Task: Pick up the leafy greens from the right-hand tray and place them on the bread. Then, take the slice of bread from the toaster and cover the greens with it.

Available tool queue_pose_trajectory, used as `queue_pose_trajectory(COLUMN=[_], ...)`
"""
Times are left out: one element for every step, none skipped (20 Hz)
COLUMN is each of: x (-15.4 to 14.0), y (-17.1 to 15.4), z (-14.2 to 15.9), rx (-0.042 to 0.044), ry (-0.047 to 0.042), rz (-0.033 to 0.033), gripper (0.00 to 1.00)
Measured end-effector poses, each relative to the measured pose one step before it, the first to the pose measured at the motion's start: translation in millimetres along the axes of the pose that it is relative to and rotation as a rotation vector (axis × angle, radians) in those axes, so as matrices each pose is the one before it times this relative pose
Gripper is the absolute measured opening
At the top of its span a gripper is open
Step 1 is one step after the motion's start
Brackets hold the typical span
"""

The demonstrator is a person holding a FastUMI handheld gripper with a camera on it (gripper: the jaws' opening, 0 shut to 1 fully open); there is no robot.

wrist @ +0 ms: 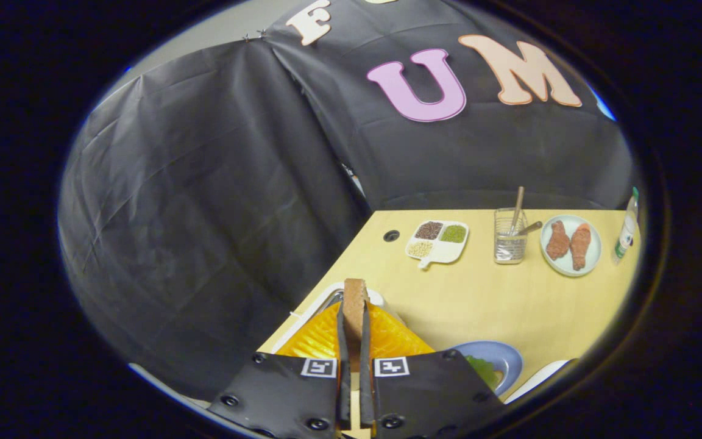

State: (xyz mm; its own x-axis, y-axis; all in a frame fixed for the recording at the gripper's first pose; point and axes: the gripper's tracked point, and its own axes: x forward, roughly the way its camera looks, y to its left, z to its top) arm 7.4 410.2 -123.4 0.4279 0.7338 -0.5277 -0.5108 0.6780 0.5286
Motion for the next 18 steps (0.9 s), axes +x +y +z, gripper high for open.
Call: queue_pose_trajectory(x=[-5.58, -3.04, -2.60, -3.60, -4.38, -1.85, 0.07, -1.48, -2.17, -1.12, 1.65, 0.32, -0.19, 2.13, 0.78, 0.88, 0.92, 2.39], y=[-6.02, -6.77, -6.96, -5.85, -5.45, -7.32, -7.75, -8.10, -6.92, -6.81, -6.80, -7.08, -7.20, -6.29, -4.38, -4.98, -4.96, -5.89], z=[-2.77, -4.35, -3.42, -5.37, -4.50, -6.50, -5.93, -5.84, -5.54, -4.81, -6.71, -3.15, -5.05, -6.13, -4.03, -4.64, -3.82, -2.82], rx=[0.00478, 0.00270, 0.00502, 0.00860, 0.01150, 0.01252, 0.01477, 0.01313, 0.01248, 0.01264, 0.01300, 0.01277, 0.01292, 0.01600, 0.01075, 0.01138, 0.01534, 0.01575], ry=[-0.00111, -0.00193, -0.00115, 0.00182, 0.00095, 0.00438, 0.00232, 0.00573, 0.00432, 0.00409, 0.00165, 0.00052, 0.00288, 0.00374, 0.00243, 0.00353, -0.00064, 0.00004], rz=[-0.00994, -0.01176, -0.01167, -0.00568, -0.00913, -0.00795, -0.01259, -0.01167, -0.01190, -0.01006, -0.01220, -0.00990, -0.01164, -0.00649, -0.00333, -0.00415, -0.00401, -0.00676], gripper=[0.09, 0.09, 0.09, 0.09, 0.09, 0.09, 0.09, 0.09, 0.09, 0.09, 0.09, 0.09, 0.09, 0.09, 0.09, 0.09, 0.09, 0.09])
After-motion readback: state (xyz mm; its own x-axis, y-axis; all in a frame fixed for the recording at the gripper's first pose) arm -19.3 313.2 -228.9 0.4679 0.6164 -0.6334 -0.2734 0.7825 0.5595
